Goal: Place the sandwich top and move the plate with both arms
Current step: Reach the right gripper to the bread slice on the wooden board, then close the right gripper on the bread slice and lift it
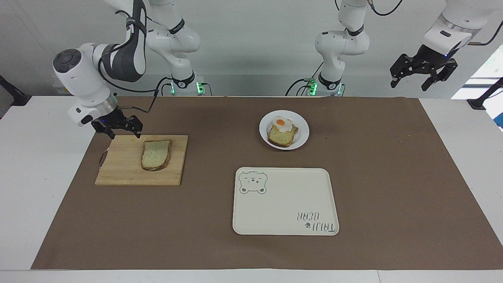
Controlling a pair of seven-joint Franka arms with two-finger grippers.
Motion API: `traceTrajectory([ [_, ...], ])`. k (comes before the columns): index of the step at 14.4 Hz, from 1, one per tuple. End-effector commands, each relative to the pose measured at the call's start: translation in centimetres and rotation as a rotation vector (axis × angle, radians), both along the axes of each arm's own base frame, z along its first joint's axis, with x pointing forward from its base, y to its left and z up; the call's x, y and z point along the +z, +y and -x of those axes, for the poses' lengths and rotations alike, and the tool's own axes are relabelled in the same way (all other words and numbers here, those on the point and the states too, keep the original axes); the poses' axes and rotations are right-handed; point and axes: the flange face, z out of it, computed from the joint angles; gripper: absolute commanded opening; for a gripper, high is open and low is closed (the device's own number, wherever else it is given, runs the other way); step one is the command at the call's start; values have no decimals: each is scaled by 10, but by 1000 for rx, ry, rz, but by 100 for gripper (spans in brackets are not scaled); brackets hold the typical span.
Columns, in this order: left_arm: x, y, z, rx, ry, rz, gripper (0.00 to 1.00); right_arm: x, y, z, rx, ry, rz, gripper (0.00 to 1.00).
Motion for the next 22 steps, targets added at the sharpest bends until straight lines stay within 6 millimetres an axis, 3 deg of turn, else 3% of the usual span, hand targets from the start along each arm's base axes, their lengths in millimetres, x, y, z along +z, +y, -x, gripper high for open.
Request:
traceTrajectory([
  [1, 0, 2, 8, 12, 6, 6, 100, -25, -2, 2, -4, -6, -43, 100],
  [5, 0, 1, 8, 10, 6, 6, 100, -58, -11, -1, -57, 2, -82, 100],
  [7, 0, 2, 8, 12, 6, 6, 100, -86, -12, -3, -55, -2, -86, 100],
  [15, 0, 1, 8, 10, 6, 6, 100, -127, -19, 12, -114, 47, -171, 100],
  [19, 0, 1, 8, 10, 6, 6, 100, -133, -17, 14, -133, 50, -184, 100],
  [20, 0, 2, 8, 12, 6, 6, 100, -132, -17, 15, -139, 48, -192, 95],
  [22, 0, 2, 8, 12, 6, 6, 100, -133, -16, 15, -137, 51, -193, 40],
])
